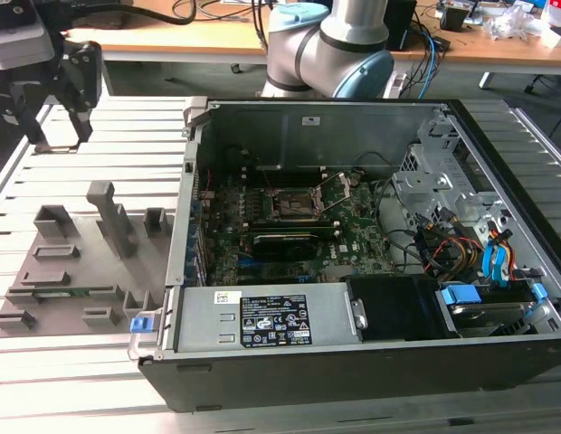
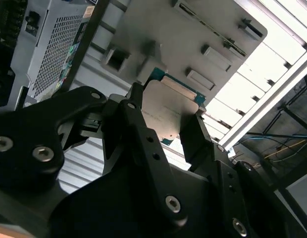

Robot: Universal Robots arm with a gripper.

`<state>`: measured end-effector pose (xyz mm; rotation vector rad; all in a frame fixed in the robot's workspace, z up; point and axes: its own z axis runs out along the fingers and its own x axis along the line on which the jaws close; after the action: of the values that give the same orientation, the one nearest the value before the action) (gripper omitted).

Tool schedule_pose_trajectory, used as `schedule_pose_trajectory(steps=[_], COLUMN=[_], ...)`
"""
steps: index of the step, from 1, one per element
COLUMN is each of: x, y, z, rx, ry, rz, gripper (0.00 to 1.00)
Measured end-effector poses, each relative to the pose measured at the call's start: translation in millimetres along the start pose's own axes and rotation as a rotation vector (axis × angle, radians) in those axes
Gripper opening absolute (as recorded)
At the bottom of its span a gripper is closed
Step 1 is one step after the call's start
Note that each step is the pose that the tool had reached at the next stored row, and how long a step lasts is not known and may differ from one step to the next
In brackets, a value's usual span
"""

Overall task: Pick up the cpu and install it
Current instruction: 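Pick up the cpu and move it towards the insertion slot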

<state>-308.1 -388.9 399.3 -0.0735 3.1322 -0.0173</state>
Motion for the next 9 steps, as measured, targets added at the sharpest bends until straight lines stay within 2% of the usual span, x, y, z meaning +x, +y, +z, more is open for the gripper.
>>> schedule_pose_trajectory(steps=[3, 4, 7, 9], x=[-16.8, -19.4, -33.1, -38.7], y=[-0.8, -0.9, -1.6, -1.9], z=[0.1, 0.2, 0.3, 0.3], rx=[0.0003, 0.0002, 0.0005, 0.0005], ry=[0.0001, 0.0000, 0.0001, 0.0001], rz=[0.000, 0.000, 0.000, 0.000], gripper=[0.55, 0.55, 0.55, 0.55])
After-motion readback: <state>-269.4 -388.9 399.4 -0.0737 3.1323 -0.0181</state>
